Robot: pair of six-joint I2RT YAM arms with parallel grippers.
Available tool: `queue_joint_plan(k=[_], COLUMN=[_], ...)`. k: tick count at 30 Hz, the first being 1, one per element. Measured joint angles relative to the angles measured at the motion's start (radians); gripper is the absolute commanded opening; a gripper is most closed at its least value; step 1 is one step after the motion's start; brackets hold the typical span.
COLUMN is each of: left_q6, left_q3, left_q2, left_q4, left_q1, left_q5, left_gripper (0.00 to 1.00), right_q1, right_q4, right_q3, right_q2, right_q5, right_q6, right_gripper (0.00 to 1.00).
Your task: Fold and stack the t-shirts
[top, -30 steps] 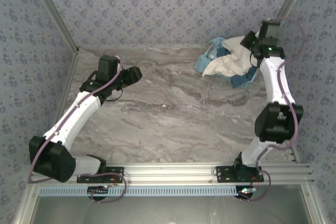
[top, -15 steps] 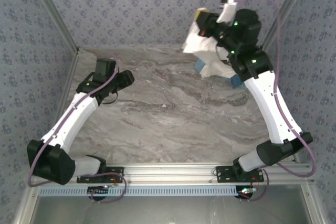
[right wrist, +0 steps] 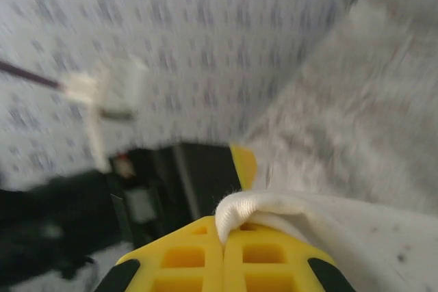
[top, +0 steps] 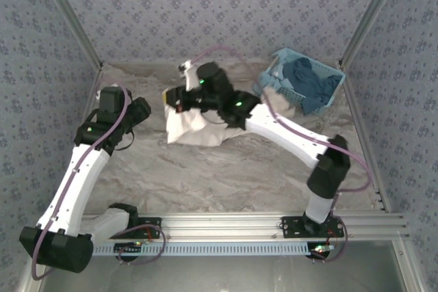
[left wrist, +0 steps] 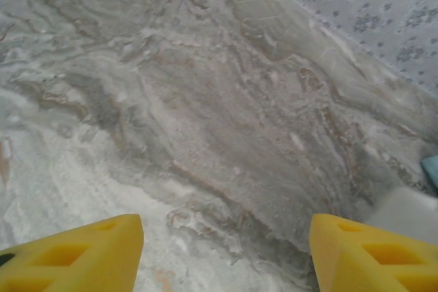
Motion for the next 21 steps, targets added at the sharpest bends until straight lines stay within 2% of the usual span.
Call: queue_joint_plan(k=[3,8,11,14,18,21], left_q6=[-0.009,-0.034,-0.065,-0.1,-0.158,-0.2], left_q3=[-0.032,-0.086,-0.113,-0.142,-0.177,-0.195], left_q2=[-0.026,-0.049,-0.049,-0.05,-0.041,-0.024], left_q4=[-0.026,-0.053,-0.065,-0.067,-0.05,-0.017], left_q1=[0.006,0.018,0.063,0.117,0.15,0.15], left_q5=[-0.003,0.001,0.019,0.054,0.118,0.171], left_gripper=[0.66,0.78,0.84,0.85,0.85,0.84], right_q1=[0.028,0.034,0.012,-0.032,-0.108,-0.201], right_q4=[-0.011,-0.043,-0.034,-0.031,-0.012,0.039], right_q3=[-0.012,0.042,0.125,0.209,0.234,0.086], right_q2=[0.073,0.087,0.078,0.055,-0.031,-0.21], right_q5=[-0.05,-0.086,-0.092,-0.107,-0.132,-0.15], right_q6=[0.02,0.021,0.018,0.014,0.019,0.044], right_gripper=[0.0,0.0,0.0,0.0,0.0,0.0])
